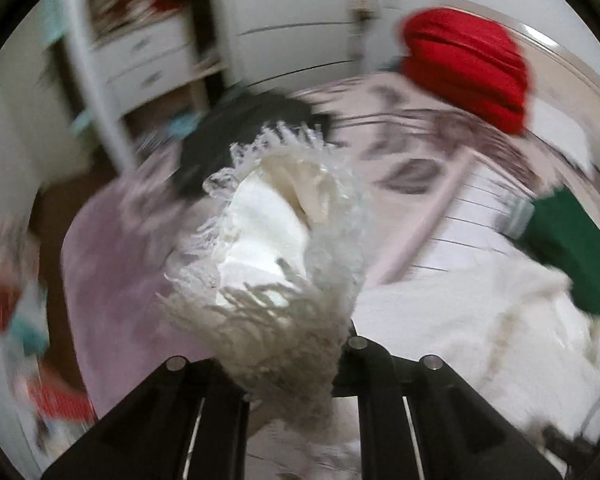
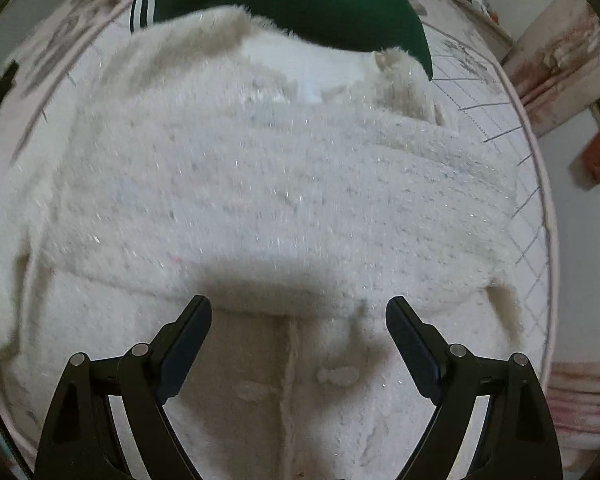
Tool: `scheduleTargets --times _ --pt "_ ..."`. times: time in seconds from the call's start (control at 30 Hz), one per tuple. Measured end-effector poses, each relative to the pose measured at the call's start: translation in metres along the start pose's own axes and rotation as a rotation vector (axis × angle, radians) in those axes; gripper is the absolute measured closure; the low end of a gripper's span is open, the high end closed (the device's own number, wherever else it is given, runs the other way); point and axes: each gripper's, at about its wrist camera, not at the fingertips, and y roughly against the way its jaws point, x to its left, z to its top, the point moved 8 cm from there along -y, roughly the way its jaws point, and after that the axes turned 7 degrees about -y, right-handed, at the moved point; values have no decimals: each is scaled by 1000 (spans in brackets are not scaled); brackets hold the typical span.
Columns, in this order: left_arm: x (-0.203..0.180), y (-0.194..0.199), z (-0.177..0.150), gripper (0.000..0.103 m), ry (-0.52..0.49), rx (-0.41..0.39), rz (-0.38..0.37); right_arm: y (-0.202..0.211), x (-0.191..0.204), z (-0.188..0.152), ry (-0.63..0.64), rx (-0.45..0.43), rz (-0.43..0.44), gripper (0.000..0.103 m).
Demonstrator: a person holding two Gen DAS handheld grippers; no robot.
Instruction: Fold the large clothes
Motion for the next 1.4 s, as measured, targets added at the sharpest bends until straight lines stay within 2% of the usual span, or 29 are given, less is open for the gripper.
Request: scheduleTargets --times 0.03,0.07,0.1,0.23,0.27,0.4,0.53,0.6,0.63,0.67,0.8,0.9,0.97,1.03,1.1,1.23,1.33,1.37,1.4 --pt "-24 7 7 95 -48 -11 -29 8 -1 12 -28 12 21 13" --pt "-57 17 11 95 -106 -20 -71 16 -20 42 -47 19 30 13" --pt "-78 21 14 95 -140 -23 -98 18 -37 55 -76 25 39 13" --pt "-204 44 2 95 -282 9 -274 28 -98 44 -196 55 42 13" --pt "-242 50 -6 95 -317 21 -324 23 -126 61 -221 68 36 13" --pt "-354 63 -44 95 -427 63 -442 7 -212 63 -312 97 -1 13" --pt "-427 57 -82 95 -524 123 -489 -12 -287 70 -390 125 -30 13" --pt "-446 50 -100 94 -578 141 -465 -28 -322 77 -422 146 -29 12" --pt "-453 52 -115 93 -606 160 -448 -29 -330 70 -440 157 -14 12" --pt "-458 45 -124 92 -627 190 -445 -36 -347 85 -448 165 -2 12" --pt "-462 44 -138 85 -622 238 -476 -43 -370 74 -507 222 91 12" --pt "-457 61 -124 64 -591 221 -561 -48 -384 69 -575 260 199 12" --pt "-449 71 -115 12 -558 219 -621 -44 -393 70 -610 259 256 13" --pt "-437 81 -104 9 -514 199 -648 -32 -392 68 -619 240 283 13" --pt "-421 82 -93 9 -493 174 -619 -24 -386 79 -619 222 343 13" --pt "-358 61 -73 9 -424 139 -486 -33 -365 128 -581 202 507 13" --pt "-308 30 -68 9 -386 122 -354 -55 -336 163 -510 191 574 13" --pt "-293 18 -69 9 -381 139 -313 -61 -328 169 -490 202 589 14" --pt "-281 6 -69 9 -372 155 -285 -74 -317 175 -460 235 612 21"
